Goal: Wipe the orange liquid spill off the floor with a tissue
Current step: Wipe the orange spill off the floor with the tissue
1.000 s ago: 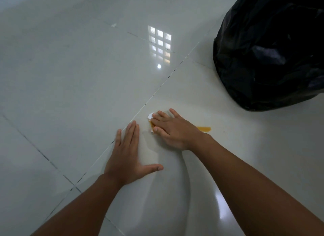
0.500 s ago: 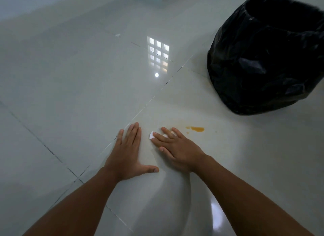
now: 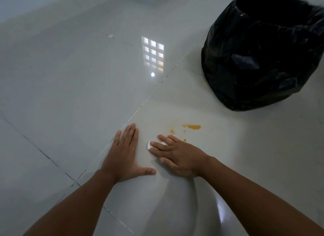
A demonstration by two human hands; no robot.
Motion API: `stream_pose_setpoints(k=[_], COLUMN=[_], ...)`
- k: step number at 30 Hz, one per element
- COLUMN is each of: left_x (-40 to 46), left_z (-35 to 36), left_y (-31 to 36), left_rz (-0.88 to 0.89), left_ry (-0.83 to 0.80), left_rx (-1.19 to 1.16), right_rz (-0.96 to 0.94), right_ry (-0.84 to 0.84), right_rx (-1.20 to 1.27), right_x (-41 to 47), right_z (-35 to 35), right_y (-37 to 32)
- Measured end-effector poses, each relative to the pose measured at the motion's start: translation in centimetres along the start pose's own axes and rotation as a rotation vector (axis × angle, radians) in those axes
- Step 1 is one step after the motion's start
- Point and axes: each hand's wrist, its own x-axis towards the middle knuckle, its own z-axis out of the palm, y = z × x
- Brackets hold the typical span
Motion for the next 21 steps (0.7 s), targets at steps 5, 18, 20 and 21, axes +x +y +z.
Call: stream_pose_setpoints(k=[5, 18, 20, 21], left_x=[0.1, 0.3, 0.2, 0.3], left_z=[0.2, 0.1, 0.0, 0.0], left_y=[-0.1, -0.1, 0.0, 0.1], left_rz=[0.008, 0.005, 0.006, 0.008], left_ry=[0.011, 0.003, -0.001, -0.004], left_rx=[0.008, 0.025, 0.028, 0.027], right_rz=[0.182, 0.670, 0.710, 0.728], right_ry=[0.095, 0.123, 0.126, 0.131], right_rx=[-0.041, 0.080, 0.086, 0.088], right_x=[1.4, 0.6, -0.7, -1.4], right_z=[0.8, -2.3, -2.2, -2.2], right_y=[-1.0, 5.2, 6.1, 6.4])
